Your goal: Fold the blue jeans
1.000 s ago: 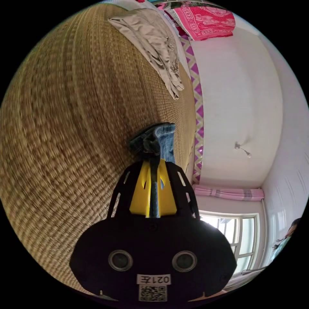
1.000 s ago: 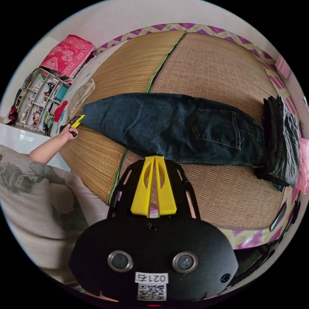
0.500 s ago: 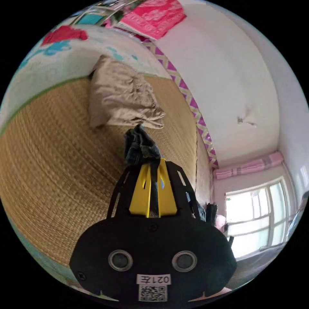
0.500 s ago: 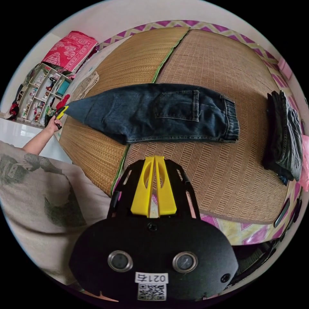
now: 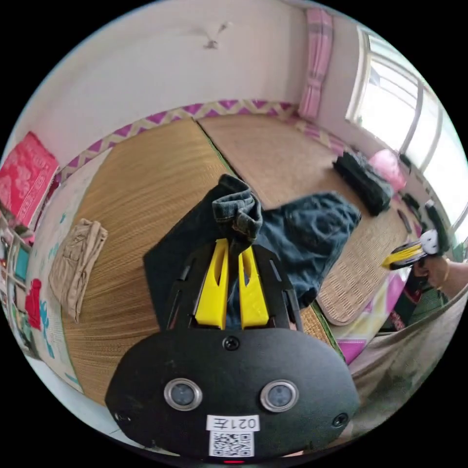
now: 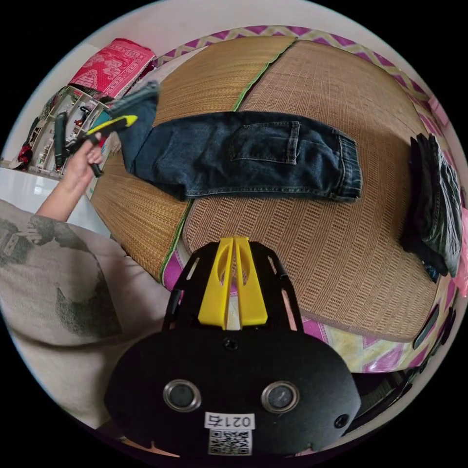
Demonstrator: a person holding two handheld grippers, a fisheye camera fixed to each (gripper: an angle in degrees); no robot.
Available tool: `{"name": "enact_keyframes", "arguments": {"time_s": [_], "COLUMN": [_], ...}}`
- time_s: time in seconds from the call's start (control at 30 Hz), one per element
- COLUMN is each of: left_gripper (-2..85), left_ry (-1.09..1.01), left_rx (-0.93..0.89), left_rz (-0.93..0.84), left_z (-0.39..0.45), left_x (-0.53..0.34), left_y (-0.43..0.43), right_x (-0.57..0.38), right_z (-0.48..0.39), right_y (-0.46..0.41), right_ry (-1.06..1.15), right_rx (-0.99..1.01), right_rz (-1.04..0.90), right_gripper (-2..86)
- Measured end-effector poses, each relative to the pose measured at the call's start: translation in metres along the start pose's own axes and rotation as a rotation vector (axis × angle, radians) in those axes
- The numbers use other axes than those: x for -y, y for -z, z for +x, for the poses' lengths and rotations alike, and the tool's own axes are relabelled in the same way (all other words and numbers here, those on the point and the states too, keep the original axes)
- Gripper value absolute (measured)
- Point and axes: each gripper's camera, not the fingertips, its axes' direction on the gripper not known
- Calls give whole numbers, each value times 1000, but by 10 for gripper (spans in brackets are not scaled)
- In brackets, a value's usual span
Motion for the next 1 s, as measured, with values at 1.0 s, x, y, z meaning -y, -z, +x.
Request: {"name": "enact_keyframes", "arguments": {"time_s": [1.0], "left_gripper": [74], "left_ry": [95], "left_rx": [-367], "left_rz": [-7], "left_z": [-31], "left_x": [47], "left_y": [-5], "right_x": [-71], "right_z": [187], "right_y": [-139], "right_ry": [-1027], "right_rx": [812], "right_rz": [678], "right_gripper": [133]}}
